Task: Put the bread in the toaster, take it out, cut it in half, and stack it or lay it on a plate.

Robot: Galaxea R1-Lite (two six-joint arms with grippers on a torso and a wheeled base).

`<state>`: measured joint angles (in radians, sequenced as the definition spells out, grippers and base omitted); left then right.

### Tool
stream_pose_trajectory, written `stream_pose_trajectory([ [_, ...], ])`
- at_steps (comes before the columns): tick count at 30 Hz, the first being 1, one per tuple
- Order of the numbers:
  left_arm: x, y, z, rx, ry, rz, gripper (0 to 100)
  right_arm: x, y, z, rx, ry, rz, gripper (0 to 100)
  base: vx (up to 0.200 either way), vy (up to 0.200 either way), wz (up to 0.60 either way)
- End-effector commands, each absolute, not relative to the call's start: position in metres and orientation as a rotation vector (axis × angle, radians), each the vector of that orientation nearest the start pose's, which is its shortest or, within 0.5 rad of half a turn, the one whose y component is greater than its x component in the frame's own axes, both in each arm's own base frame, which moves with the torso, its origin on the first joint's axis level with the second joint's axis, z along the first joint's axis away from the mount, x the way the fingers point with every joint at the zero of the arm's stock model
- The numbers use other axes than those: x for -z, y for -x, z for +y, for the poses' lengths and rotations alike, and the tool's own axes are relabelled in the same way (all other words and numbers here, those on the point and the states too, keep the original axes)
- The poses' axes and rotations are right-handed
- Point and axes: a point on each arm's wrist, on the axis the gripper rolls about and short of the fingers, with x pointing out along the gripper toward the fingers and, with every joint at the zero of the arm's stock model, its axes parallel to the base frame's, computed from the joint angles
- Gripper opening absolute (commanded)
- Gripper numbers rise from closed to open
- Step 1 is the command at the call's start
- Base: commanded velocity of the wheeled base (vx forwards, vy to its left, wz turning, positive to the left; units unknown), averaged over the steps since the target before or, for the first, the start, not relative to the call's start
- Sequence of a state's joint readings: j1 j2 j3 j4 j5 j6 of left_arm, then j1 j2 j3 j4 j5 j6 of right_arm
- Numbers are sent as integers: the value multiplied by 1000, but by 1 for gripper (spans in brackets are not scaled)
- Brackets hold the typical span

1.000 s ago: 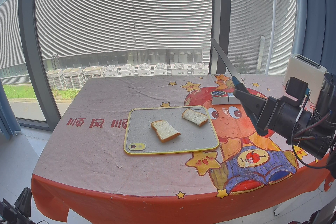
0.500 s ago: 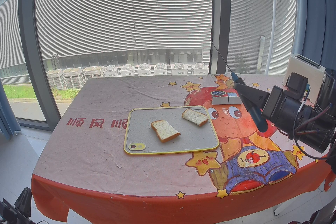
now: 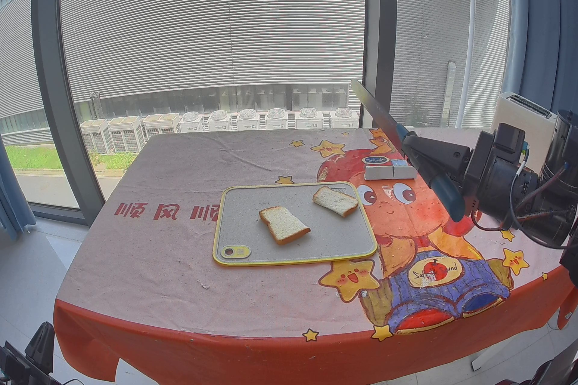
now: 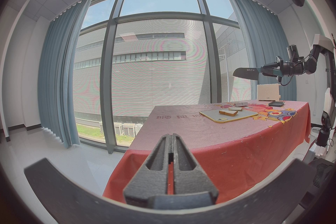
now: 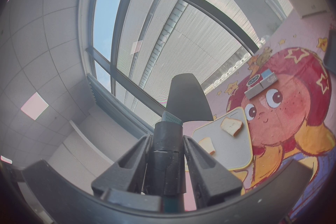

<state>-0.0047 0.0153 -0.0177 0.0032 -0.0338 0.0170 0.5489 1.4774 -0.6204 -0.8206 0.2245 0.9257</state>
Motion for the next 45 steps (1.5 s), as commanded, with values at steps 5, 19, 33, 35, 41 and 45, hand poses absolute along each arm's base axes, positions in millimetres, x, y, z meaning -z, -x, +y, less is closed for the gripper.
stream_pose_trajectory([
  [5, -76, 23, -1, 38, -17, 1, 0, -207, -216, 126, -669, -905, 416, 0, 0, 0, 0],
  [19, -76, 23, -1, 40, -17, 1, 0, -194, -241, 118, -626, -927, 357, 0, 0, 0, 0],
  [33, -76, 23, -1, 38, -17, 1, 0, -192, -246, 108, -667, -961, 349, 0, 0, 0, 0],
  [35, -76, 23, -1, 38, -17, 1, 0, -192, -247, 105, -658, -962, 343, 0, 0, 0, 0],
  [41, -76, 23, -1, 38, -17, 1, 0, -192, -250, 100, -660, -961, 345, 0, 0, 0, 0],
  [45, -76, 23, -1, 38, -17, 1, 0, -192, -251, 96, -664, -961, 349, 0, 0, 0, 0],
])
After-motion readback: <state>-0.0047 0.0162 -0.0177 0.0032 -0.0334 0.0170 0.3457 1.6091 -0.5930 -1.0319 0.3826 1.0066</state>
